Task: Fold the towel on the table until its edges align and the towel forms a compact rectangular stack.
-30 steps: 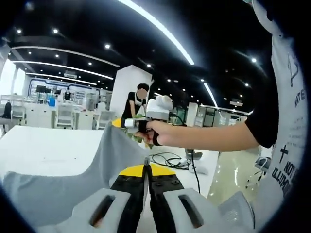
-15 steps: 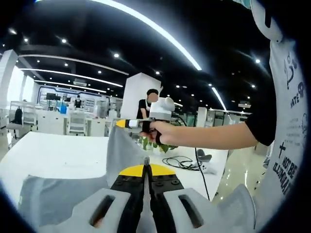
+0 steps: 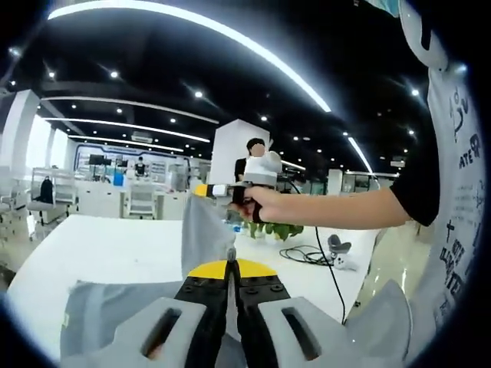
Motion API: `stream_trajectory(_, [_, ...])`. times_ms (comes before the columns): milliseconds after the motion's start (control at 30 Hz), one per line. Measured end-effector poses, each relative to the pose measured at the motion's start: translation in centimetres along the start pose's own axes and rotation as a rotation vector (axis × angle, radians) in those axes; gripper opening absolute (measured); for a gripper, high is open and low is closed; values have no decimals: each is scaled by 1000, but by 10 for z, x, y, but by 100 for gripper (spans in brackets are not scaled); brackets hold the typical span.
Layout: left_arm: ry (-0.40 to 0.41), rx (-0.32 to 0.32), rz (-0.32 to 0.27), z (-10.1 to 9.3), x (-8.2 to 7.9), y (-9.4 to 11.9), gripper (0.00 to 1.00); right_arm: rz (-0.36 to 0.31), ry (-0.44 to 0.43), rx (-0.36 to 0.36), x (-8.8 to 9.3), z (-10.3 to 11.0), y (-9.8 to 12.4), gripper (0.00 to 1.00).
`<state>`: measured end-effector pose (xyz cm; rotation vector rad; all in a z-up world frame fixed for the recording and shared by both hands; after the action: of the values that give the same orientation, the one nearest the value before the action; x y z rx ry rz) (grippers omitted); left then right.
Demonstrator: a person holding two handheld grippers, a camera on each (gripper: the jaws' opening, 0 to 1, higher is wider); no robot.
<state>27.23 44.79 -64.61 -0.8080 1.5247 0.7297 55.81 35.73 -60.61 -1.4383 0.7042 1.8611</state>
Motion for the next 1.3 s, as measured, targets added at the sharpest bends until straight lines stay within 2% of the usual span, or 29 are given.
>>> stream_trajectory(100, [5,-10,-4,7,-1,6,2,6,6,-20,5,18,-11,0])
stream_trajectory(300, [5,-33,-3,27,-1,19,2,12,-1,-40,13,35,-34,0])
stream_trajectory(533, [21,-98,-10,57,1,42,2,29,-9,-56,23,55,-50,0])
stream_trajectory(933, [42,-217,24,96,21,76,2,66,-27,-86,49,87,-81,0])
stream_trajectory(1067, [36,-241,55,110,32,84,2,82,-30,-85,58,95,-91,0])
stream_trajectory(1300, [85,-281,61,127,47,94,2,125,-18,-78,76,107,-107,0])
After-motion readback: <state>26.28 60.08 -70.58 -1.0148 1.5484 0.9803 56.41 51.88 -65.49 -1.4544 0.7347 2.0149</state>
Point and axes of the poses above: the point that each gripper's makers call its tool centre point, and the gripper's own axes: y roughly backward along the fingers, z roughly to its left, x roughly out of its underside, the point moved 2 cm from there along y, roughly backward along the fingers, and after that the axes turned 1 degree about -z, right-handed, at the moved point
